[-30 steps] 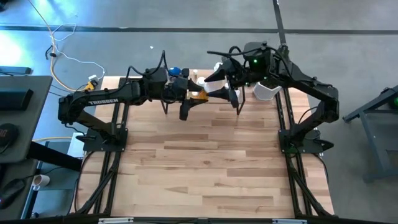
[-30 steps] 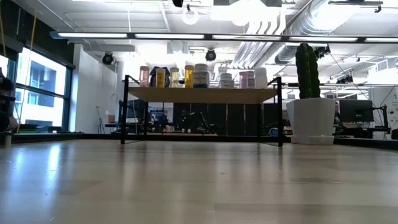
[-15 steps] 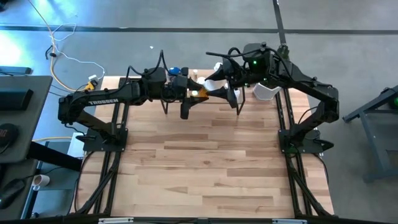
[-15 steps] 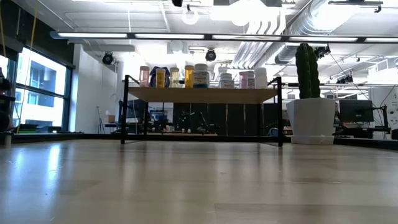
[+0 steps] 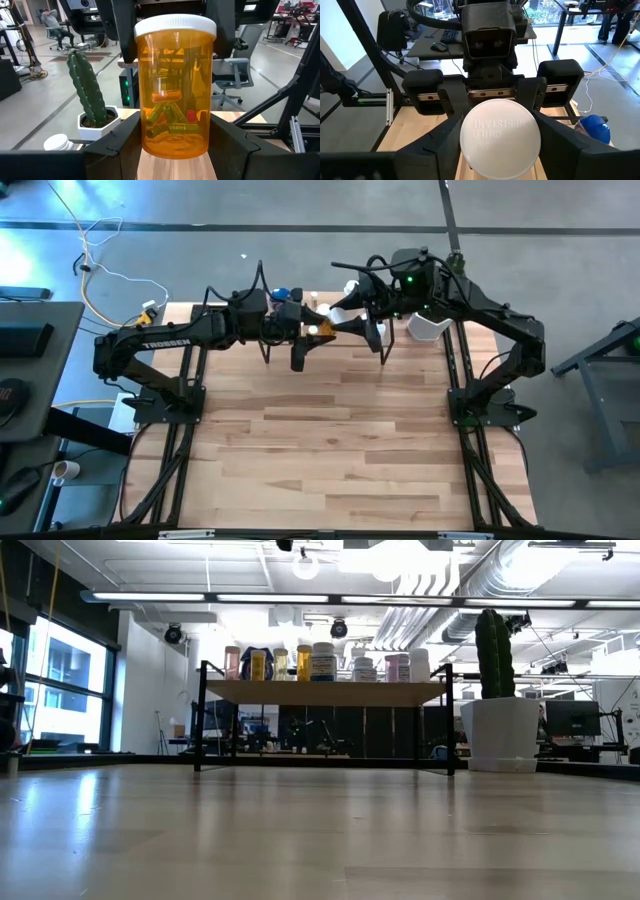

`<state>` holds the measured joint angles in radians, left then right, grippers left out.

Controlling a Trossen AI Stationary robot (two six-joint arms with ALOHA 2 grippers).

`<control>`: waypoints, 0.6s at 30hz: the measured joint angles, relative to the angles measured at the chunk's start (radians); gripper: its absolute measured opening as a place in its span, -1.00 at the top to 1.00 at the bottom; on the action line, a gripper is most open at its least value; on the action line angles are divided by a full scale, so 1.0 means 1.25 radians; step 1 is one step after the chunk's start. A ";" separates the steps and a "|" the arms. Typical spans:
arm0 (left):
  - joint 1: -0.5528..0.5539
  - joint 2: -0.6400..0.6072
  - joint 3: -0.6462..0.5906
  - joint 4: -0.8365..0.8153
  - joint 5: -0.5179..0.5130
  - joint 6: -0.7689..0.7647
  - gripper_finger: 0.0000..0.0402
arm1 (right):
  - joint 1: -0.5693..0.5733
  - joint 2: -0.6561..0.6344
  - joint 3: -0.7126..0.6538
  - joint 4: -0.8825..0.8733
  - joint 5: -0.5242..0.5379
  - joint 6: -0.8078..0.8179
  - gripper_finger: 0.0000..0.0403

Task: Pick and place medicine bottles onto shelf by color
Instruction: Adjust the orange pill bottle on the shelf

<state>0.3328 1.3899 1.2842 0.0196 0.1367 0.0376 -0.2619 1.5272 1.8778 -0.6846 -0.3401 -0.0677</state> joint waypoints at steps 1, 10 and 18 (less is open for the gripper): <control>0.000 0.000 0.000 0.000 0.000 0.000 0.11 | 0.000 0.000 0.000 0.000 0.000 0.000 -0.03; 0.000 0.000 0.000 -0.001 0.000 0.000 0.04 | 0.000 -0.001 0.000 -0.009 -0.003 0.008 -0.03; 0.000 0.000 0.000 -0.017 -0.029 -0.015 -0.25 | -0.002 -0.001 0.000 -0.017 -0.003 0.006 -0.03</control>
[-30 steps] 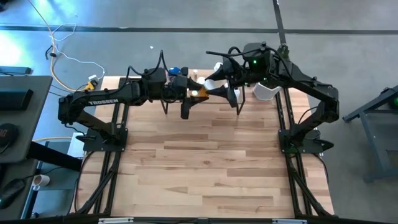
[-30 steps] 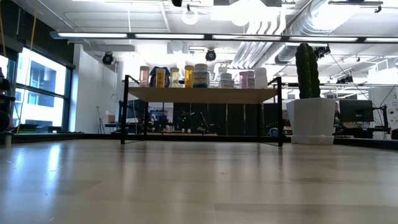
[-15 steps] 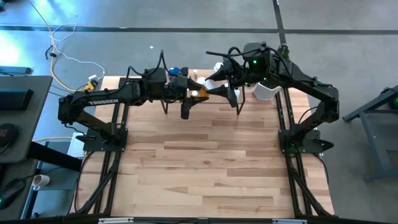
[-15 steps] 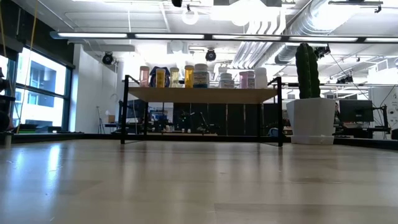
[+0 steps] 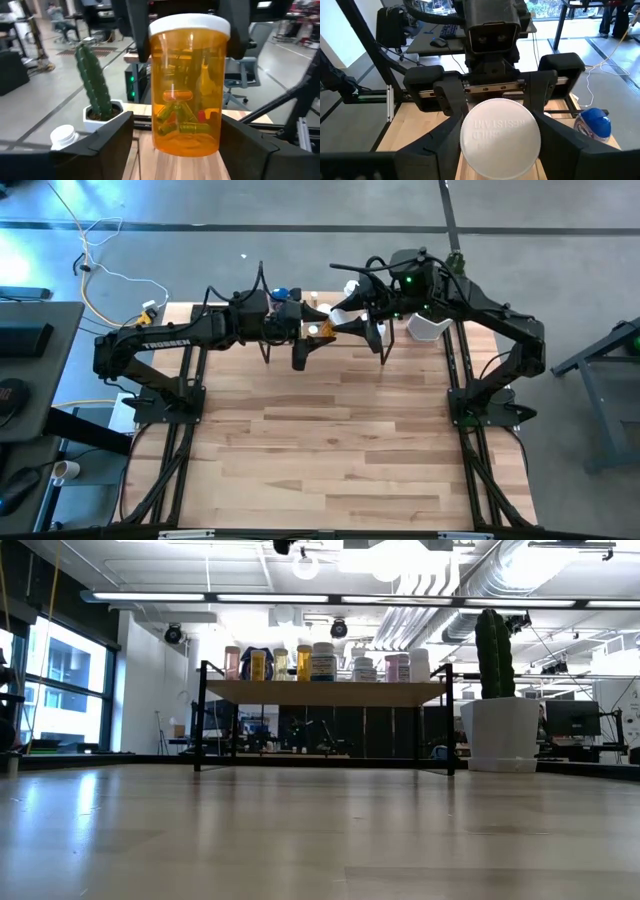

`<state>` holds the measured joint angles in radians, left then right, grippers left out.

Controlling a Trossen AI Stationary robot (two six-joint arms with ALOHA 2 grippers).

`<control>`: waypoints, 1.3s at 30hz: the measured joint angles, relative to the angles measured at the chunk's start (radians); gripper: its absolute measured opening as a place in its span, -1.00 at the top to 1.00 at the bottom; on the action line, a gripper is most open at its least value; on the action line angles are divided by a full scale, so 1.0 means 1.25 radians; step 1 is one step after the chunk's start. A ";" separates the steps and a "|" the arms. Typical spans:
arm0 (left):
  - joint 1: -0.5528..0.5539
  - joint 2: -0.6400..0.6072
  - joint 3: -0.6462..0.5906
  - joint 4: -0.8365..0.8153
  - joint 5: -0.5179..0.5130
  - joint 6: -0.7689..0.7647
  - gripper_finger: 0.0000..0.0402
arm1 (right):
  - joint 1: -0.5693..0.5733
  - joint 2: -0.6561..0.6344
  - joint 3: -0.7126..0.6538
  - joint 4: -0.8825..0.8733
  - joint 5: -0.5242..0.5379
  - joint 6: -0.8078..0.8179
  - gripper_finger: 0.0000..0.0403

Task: Pick and place medicine bottles onto shelf by color
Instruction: Adjust the orange pill bottle on the shelf

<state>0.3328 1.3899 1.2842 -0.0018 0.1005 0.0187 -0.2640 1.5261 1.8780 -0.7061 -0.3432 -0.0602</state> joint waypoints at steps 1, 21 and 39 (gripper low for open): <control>0.000 0.000 0.000 -0.004 -0.011 -0.006 -0.28 | -0.003 0.000 0.000 -0.003 0.000 0.000 -0.02; 0.006 -0.020 0.000 -0.161 -0.075 -0.061 -0.37 | -0.099 0.000 0.000 -0.084 0.042 -0.007 -0.02; 0.006 -0.184 0.000 -0.170 -0.138 -0.003 -0.37 | -0.119 0.001 -0.159 -0.090 0.140 0.151 -0.02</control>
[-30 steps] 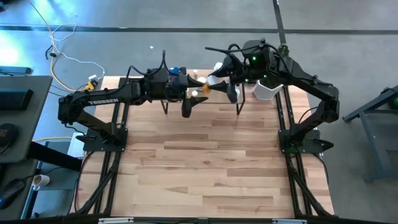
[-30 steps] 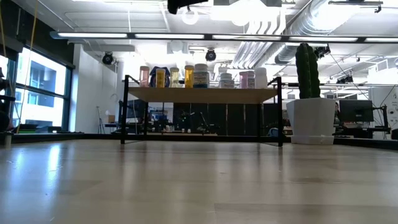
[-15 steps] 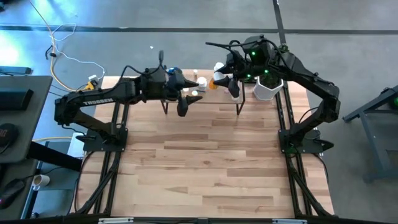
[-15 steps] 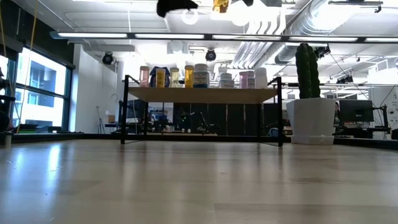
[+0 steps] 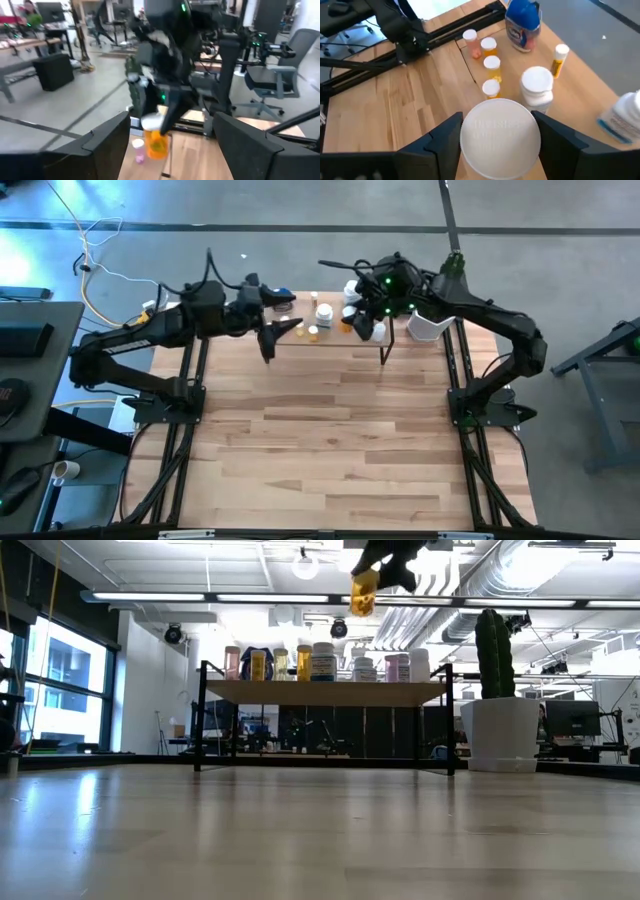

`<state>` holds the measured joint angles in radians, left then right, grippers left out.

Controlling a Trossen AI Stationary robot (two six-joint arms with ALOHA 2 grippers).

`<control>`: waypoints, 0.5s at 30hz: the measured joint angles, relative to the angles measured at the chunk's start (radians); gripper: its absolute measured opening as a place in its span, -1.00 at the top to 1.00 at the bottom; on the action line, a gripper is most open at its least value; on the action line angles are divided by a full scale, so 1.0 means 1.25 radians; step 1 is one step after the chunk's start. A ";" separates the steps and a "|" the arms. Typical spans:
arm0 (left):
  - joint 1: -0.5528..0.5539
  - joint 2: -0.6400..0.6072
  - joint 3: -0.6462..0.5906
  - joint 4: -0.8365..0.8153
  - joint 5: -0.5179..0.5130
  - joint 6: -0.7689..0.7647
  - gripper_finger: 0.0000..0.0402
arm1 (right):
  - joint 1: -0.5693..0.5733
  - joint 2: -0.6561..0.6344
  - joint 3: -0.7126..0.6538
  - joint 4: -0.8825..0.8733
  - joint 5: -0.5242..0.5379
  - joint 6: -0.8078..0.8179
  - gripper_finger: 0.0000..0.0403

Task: Pick and place medicine bottles onto shelf by color
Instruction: Adjust the orange pill bottle on the shelf

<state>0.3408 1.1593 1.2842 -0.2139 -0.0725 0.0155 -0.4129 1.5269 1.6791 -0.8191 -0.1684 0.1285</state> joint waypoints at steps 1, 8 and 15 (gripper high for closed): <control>0.000 -0.006 0.000 0.000 -0.007 0.003 -0.37 | 0.000 0.000 -0.014 0.016 0.000 0.005 -0.02; 0.000 -0.027 0.000 -0.005 -0.042 0.016 -0.37 | 0.005 0.000 -0.121 0.115 0.048 0.078 -0.02; 0.000 -0.028 0.000 -0.039 -0.041 0.018 -0.37 | 0.041 0.000 -0.220 0.199 0.144 0.082 -0.02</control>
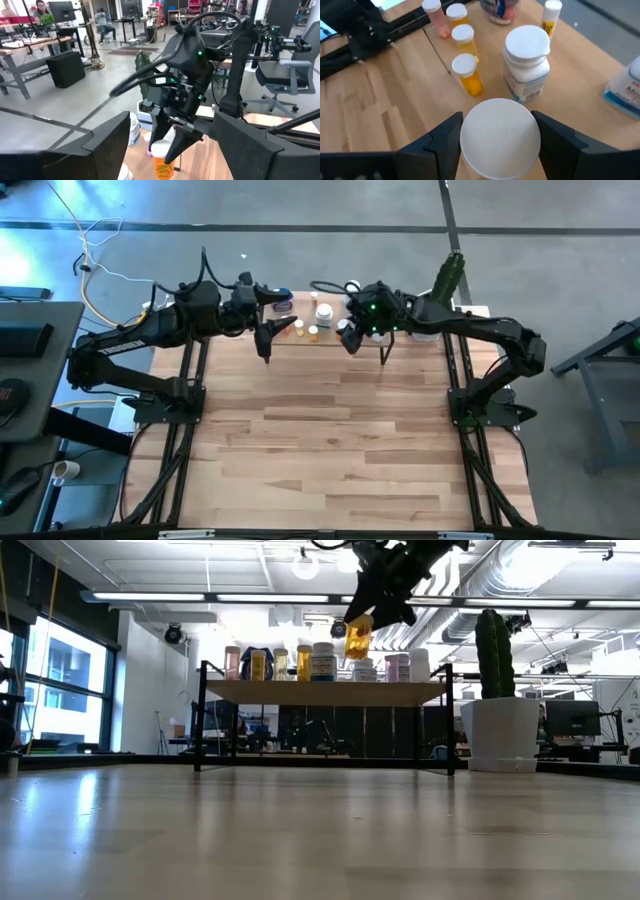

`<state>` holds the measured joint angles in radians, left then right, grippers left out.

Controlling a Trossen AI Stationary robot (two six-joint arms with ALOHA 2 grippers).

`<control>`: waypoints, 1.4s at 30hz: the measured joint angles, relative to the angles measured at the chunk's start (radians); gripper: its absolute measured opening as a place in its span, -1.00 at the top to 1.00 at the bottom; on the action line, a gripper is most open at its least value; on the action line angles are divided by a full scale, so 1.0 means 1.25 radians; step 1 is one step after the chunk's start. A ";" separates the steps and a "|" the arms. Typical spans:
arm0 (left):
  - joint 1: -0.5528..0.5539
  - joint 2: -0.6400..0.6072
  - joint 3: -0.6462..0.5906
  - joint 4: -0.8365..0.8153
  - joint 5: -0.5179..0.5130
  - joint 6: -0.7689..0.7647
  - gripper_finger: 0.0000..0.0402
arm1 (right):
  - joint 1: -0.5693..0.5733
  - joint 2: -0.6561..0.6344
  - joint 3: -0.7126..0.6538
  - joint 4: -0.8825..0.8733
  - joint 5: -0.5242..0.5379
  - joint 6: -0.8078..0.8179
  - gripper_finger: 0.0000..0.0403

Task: Pick and place medicine bottles onto shelf by color
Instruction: Adjust the orange pill bottle on the shelf

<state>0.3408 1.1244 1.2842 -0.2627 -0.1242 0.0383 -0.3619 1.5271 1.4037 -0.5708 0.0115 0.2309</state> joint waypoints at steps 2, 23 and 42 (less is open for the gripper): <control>0.000 0.000 0.000 -0.008 0.000 0.000 -0.37 | 0.009 0.000 -0.013 0.020 0.016 -0.003 -0.02; 0.000 0.000 0.000 -0.009 0.000 0.021 -0.37 | 0.018 0.039 -0.063 0.049 0.107 -0.150 -0.02; 0.000 0.000 0.000 -0.009 0.000 0.050 -0.37 | 0.011 0.038 -0.062 0.054 0.109 -0.136 -0.03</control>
<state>0.3405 1.1248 1.2842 -0.2739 -0.1238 0.1012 -0.3485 1.5749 1.3258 -0.5037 0.1471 0.0614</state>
